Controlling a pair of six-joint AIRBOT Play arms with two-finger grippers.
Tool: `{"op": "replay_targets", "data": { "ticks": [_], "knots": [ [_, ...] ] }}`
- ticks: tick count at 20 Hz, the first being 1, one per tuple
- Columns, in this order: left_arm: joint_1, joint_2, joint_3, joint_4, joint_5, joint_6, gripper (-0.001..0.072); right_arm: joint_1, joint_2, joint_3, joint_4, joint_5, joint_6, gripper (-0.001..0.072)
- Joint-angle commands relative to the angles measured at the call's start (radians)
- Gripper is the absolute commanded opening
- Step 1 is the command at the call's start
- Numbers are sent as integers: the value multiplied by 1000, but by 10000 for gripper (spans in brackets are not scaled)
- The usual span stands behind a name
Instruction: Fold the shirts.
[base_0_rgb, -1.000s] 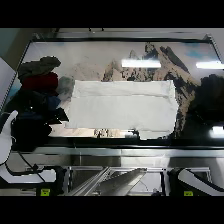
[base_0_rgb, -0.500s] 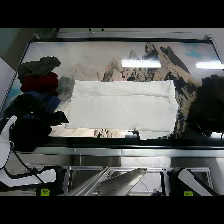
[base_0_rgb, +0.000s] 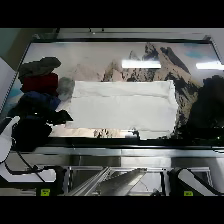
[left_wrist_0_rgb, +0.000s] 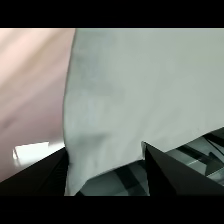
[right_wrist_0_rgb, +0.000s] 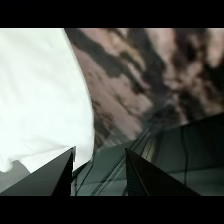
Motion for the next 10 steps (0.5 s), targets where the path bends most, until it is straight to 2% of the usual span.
{"op": "replay_targets", "data": {
  "ticks": [1, 3, 4, 5, 10],
  "knots": [
    [-14, -48, -6, -32, -31, 24, 529, 8, -1, -56, 48, -6, -34, 364],
    [-23, -45, -6, -38, -32, 24, 526, 45, -1, -58, 49, -9, -34, 364],
    [-23, -37, -6, -39, -32, 27, 304, 76, -1, -58, 47, -23, -34, 364],
    [-23, -25, -6, -39, -31, 35, 19, 108, -1, -58, 47, -37, -34, 364],
    [-23, 43, -6, -38, -41, 31, 14, 264, -2, -58, 40, -137, -33, 364]
  ]
}}
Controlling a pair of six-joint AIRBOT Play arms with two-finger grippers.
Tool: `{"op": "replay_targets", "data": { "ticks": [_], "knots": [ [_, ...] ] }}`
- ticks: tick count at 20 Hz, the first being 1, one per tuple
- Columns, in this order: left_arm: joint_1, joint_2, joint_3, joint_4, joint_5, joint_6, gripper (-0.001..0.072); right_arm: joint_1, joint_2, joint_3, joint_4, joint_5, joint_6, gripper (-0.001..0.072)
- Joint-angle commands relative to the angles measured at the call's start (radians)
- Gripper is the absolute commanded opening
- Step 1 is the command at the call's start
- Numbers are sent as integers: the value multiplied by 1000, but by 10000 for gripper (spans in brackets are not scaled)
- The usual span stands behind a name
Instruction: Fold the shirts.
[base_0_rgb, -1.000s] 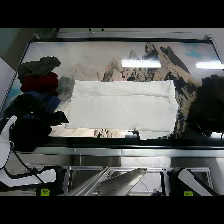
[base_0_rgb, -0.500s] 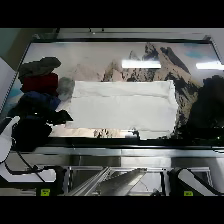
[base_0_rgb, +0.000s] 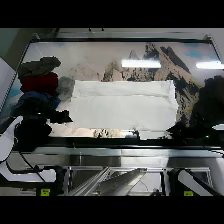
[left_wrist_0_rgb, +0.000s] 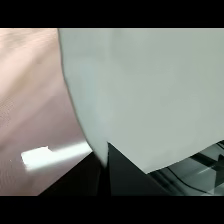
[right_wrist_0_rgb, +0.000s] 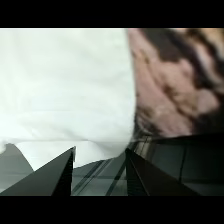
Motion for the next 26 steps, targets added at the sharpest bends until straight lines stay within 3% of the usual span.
{"op": "replay_targets", "data": {
  "ticks": [1, 12, 17, 21, 23, 25, 26],
  "knots": [
    [-1, 39, 2, -26, 3, -1, 14, 85, -1, -2, 3, -84, 0, 364],
    [0, 40, 2, -26, 1, -9, 14, 204, -1, -31, 17, -108, -31, 363],
    [0, 40, 2, -26, -6, -9, 14, 219, -1, -31, 25, -55, -53, 363],
    [0, 40, 2, -26, -10, -14, 14, 272, -1, -32, 79, -114, -53, 360],
    [0, 40, 2, -26, -6, -20, 14, 279, -1, -31, 151, -109, -97, 111],
    [5, 40, 3, -26, 7, -20, 14, 278, 2, -31, 178, -89, -140, 82],
    [12, 40, 3, -26, 25, -20, 14, 278, 2, -26, 183, -60, -174, 20]
  ]
}}
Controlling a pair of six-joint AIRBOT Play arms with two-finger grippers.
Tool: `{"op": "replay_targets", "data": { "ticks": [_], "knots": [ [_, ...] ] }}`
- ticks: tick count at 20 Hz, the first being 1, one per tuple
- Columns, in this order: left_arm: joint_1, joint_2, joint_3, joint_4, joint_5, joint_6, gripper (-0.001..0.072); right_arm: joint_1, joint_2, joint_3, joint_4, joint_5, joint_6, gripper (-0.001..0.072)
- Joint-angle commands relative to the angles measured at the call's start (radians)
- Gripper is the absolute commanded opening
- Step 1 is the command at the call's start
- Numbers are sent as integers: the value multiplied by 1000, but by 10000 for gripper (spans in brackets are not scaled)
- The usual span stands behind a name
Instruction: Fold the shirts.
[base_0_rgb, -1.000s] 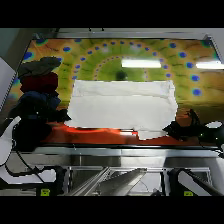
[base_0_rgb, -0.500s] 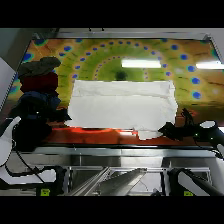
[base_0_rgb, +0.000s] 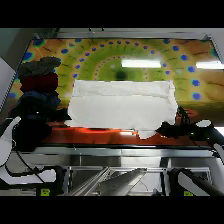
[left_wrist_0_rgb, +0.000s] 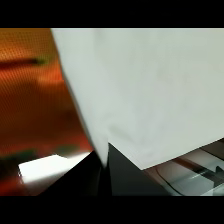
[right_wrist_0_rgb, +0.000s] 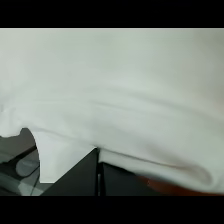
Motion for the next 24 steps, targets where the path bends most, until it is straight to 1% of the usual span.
{"op": "replay_targets", "data": {
  "ticks": [1, 4, 7, 9, 11, 15, 19, 22, 24],
  "knots": [
    [20, 1, 11, 3, 53, -2, 14, 5, 3, 18, 60, 74, -93, 21],
    [61, 2, 83, 1, 174, -7, 14, -29, 21, 106, 52, 203, -101, 20],
    [80, 2, 171, 1, 285, -19, 14, -132, 106, 233, 52, 319, -100, 21],
    [76, 2, 214, -11, 316, -22, 14, -212, 151, 318, 52, 337, -99, 21],
    [71, 2, 236, -59, 343, -21, 14, -278, 169, 380, 52, 336, -100, 21],
    [80, 9, 235, -40, 397, -36, 13, -344, 170, 408, 52, 337, -138, 21],
    [98, 64, 235, -42, 386, -28, 13, -342, 169, 408, 64, 306, -161, 21],
    [83, 87, 236, -49, 305, -29, 13, -328, 140, 408, 142, 202, -221, 21],
    [60, 74, 237, -50, 240, -37, 14, -286, 73, 408, 204, 172, -260, 21]
  ]
}}
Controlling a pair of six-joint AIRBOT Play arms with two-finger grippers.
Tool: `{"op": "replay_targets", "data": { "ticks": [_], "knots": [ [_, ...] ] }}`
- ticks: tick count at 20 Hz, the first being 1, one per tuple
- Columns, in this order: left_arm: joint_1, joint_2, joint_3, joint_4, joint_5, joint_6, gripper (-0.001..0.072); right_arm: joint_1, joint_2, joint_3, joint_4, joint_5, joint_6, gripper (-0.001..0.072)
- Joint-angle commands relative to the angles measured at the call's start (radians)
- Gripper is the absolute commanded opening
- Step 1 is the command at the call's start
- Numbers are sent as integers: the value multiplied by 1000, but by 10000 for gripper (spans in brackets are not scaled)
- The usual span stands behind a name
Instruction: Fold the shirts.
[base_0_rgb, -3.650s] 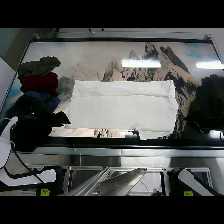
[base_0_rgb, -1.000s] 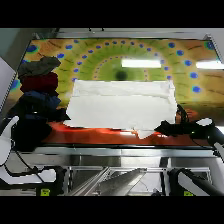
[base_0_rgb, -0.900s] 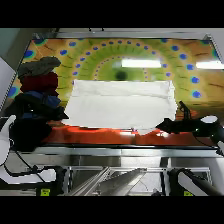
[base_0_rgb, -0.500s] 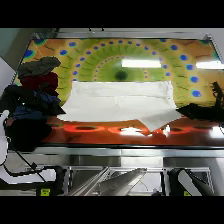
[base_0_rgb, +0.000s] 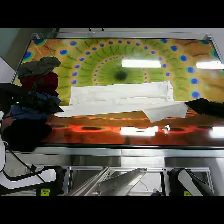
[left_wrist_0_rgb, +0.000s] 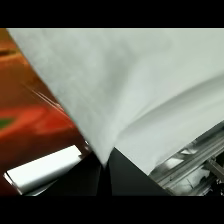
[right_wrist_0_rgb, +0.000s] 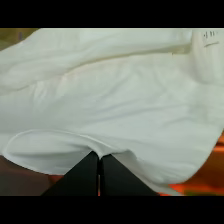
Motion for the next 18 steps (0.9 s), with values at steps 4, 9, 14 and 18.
{"op": "replay_targets", "data": {
  "ticks": [4, 9, 14, 18],
  "knots": [
    [-69, -76, 58, -2, -187, -38, 13, 147, -253, 55, 106, -192, -109, 21],
    [-127, -221, 259, 0, -245, -84, 13, 209, -489, 263, 110, -215, -108, 22],
    [-166, -404, 386, 7, -241, -137, 13, 226, -660, 411, 109, -244, -123, 22],
    [-168, -488, 413, 6, -243, -155, 13, 229, -751, 461, 109, -255, -158, 23]
  ]
}}
